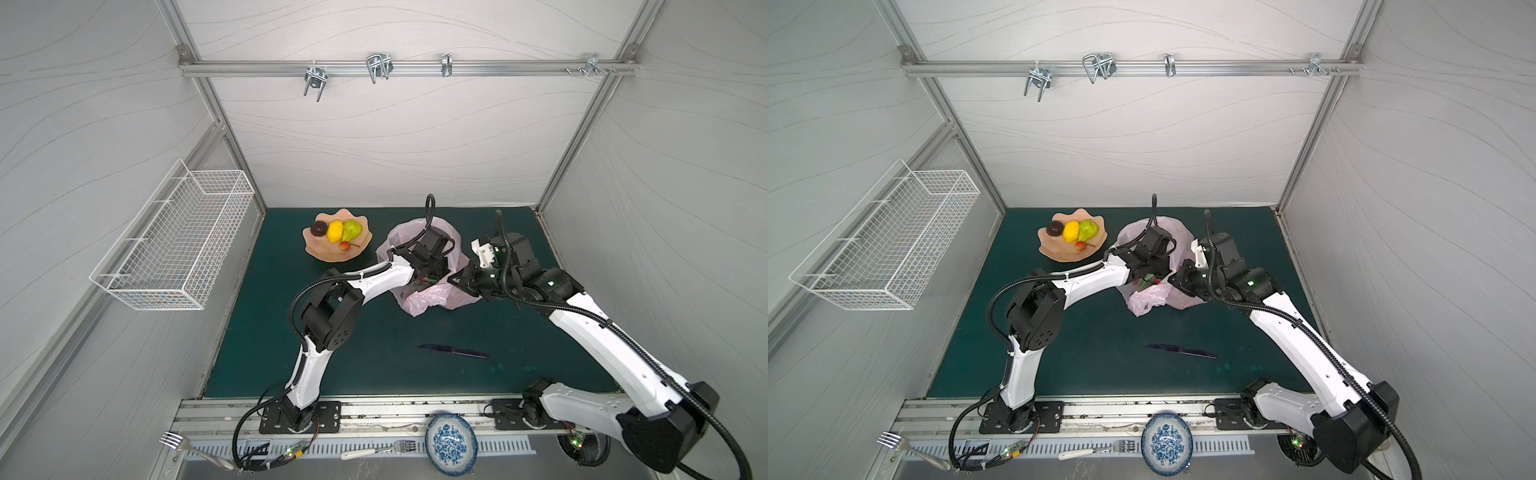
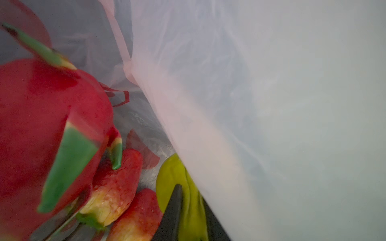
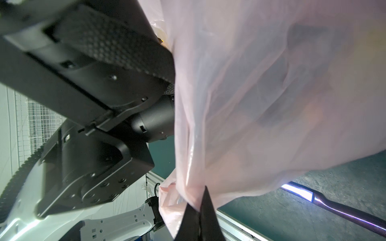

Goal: Place the fruits into the plastic bag
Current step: 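Lower the pear into the bag held open by the right gripper, then open the left gripper to release the pear inside the bag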

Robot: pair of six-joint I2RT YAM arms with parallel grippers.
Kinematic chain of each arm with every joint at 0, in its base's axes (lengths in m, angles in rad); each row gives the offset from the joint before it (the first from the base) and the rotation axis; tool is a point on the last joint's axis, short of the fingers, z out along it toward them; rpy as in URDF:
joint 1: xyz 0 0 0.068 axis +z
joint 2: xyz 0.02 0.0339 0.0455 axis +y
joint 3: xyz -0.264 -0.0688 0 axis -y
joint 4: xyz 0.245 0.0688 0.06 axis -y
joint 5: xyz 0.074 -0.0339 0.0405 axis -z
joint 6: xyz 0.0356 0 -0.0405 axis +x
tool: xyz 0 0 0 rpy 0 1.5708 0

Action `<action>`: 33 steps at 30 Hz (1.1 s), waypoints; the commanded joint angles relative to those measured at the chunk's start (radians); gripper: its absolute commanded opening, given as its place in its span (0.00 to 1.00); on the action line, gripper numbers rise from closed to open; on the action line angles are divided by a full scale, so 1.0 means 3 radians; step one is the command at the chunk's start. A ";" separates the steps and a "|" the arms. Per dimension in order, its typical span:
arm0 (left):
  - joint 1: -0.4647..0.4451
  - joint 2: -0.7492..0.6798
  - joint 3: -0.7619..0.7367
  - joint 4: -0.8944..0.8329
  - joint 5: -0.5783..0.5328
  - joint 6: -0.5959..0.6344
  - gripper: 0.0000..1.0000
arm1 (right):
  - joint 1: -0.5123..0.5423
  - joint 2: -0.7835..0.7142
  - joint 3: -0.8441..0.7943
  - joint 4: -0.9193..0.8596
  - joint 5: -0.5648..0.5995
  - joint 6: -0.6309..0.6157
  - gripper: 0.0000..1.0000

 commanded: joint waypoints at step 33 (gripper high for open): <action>0.0348 -0.1162 -0.0307 -0.1273 0.0297 0.1062 0.68 | -0.0266 -0.0091 -0.0054 0.0045 -0.0006 0.0087 0.00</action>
